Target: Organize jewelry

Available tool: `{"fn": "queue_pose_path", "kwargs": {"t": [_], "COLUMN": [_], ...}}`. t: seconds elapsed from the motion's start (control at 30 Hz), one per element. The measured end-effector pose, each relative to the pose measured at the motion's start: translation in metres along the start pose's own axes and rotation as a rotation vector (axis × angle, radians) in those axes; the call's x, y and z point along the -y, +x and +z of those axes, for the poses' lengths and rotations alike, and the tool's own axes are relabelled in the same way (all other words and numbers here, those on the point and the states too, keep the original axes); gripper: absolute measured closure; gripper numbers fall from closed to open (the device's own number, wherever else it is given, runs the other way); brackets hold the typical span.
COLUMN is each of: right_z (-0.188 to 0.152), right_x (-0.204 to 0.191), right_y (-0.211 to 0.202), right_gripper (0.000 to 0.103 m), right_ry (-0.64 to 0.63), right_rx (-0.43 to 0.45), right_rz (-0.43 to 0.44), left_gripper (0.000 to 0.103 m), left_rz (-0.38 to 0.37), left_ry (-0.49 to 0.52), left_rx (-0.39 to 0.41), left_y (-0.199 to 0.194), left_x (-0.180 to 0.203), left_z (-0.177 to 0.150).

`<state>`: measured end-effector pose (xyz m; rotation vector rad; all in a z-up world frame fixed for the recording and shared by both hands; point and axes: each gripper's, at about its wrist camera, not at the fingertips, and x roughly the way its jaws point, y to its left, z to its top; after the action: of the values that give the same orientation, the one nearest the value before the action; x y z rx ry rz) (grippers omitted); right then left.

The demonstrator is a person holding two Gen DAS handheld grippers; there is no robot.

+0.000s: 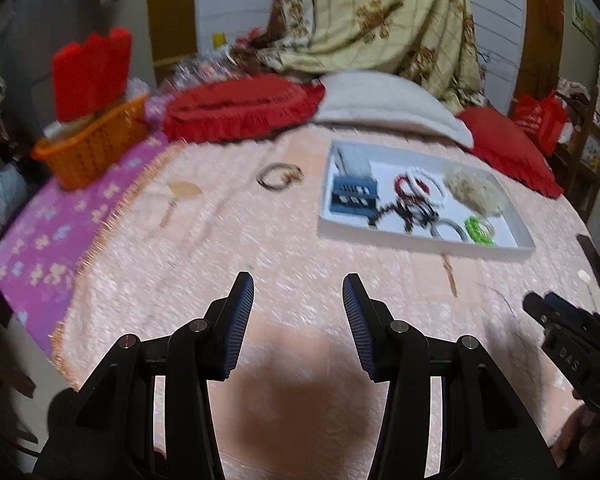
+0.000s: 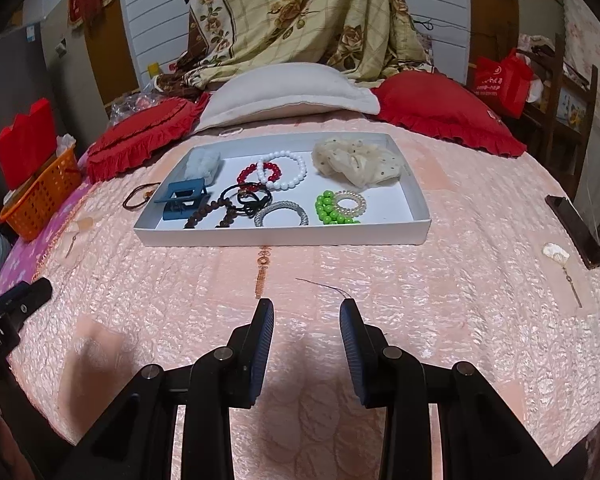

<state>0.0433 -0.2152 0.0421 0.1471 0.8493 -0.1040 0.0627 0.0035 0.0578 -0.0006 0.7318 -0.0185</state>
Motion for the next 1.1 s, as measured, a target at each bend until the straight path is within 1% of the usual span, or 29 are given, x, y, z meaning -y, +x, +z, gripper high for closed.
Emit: {"fn": "queue_pose_path", "kwargs": {"t": [0.07, 0.1, 0.13, 0.2, 0.23, 0.3, 0.37, 0.43, 0.47, 0.5, 0.53, 0.63, 0.7, 0.77, 0.83, 0.87, 0.93, 1.03, 1.1], "right_z": [-0.001, -0.001, -0.002, -0.003, -0.003, -0.003, -0.003, -0.003, -0.003, -0.003, -0.004, -0.006, -0.008, -0.01, -0.011, -0.011, -0.012, -0.014, -0.015], "right_x": [0.002, 0.003, 0.004, 0.005, 0.004, 0.003, 0.0, -0.003, -0.004, -0.006, -0.008, -0.011, -0.012, -0.014, -0.013, -0.014, -0.015, -0.016, -0.015], "right_y": [-0.004, -0.006, -0.009, -0.014, -0.017, -0.024, -0.029, -0.036, -0.039, -0.043, -0.047, -0.057, -0.06, -0.061, -0.058, -0.058, -0.057, -0.058, -0.059], "right_gripper": [0.07, 0.07, 0.07, 0.07, 0.07, 0.07, 0.07, 0.07, 0.07, 0.07, 0.07, 0.07, 0.07, 0.07, 0.07, 0.07, 0.07, 0.07, 0.07], "right_ry": [0.005, 0.009, 0.011, 0.01, 0.008, -0.002, -0.011, -0.02, -0.027, -0.034, -0.042, -0.058, -0.061, -0.064, -0.064, -0.064, -0.066, -0.072, -0.073], "right_rx": [0.008, 0.013, 0.019, 0.031, 0.038, 0.051, 0.063, 0.081, 0.092, 0.106, 0.124, 0.163, 0.177, 0.173, 0.166, 0.161, 0.152, 0.156, 0.157], "right_rz": [0.003, 0.005, 0.005, 0.006, 0.005, 0.003, 0.006, 0.007, 0.007, 0.007, 0.008, -0.001, -0.004, -0.001, 0.0, 0.0, 0.003, 0.001, 0.004], "left_gripper": [0.057, 0.052, 0.042, 0.031, 0.027, 0.022, 0.021, 0.019, 0.016, 0.007, 0.0, 0.0, 0.0, 0.0, 0.0, 0.0, 0.0, 0.0, 0.0], "left_rz": [0.026, 0.042, 0.062, 0.091, 0.12, 0.174, 0.215, 0.23, 0.226, 0.22, 0.212, 0.19, 0.162, 0.129, 0.098, 0.077, 0.074, 0.08, 0.062], "left_ry": [-0.006, -0.012, -0.017, -0.024, -0.029, -0.039, -0.052, -0.06, -0.06, -0.059, -0.059, -0.066, -0.066, -0.072, -0.077, -0.06, -0.025, 0.02, 0.036], "left_rx": [0.052, 0.078, 0.106, 0.164, 0.208, 0.275, 0.329, 0.361, 0.379, 0.391, 0.404, 0.472, 0.562, 0.615, 0.62, 0.606, 0.58, 0.566, 0.545], "left_y": [-0.01, -0.015, -0.021, -0.034, -0.043, -0.058, -0.072, -0.083, -0.088, -0.092, -0.096, -0.113, -0.127, -0.137, -0.141, -0.141, -0.138, -0.135, -0.131], "left_x": [-0.001, -0.002, -0.003, -0.006, -0.008, -0.012, -0.016, -0.021, -0.024, -0.026, -0.028, -0.032, -0.032, -0.033, -0.032, -0.029, -0.024, -0.014, -0.009], "left_z": [0.002, 0.002, 0.003, 0.005, 0.006, 0.007, 0.011, 0.013, 0.013, 0.013, 0.013, 0.009, 0.001, -0.006, -0.007, -0.007, -0.006, -0.008, -0.009]}}
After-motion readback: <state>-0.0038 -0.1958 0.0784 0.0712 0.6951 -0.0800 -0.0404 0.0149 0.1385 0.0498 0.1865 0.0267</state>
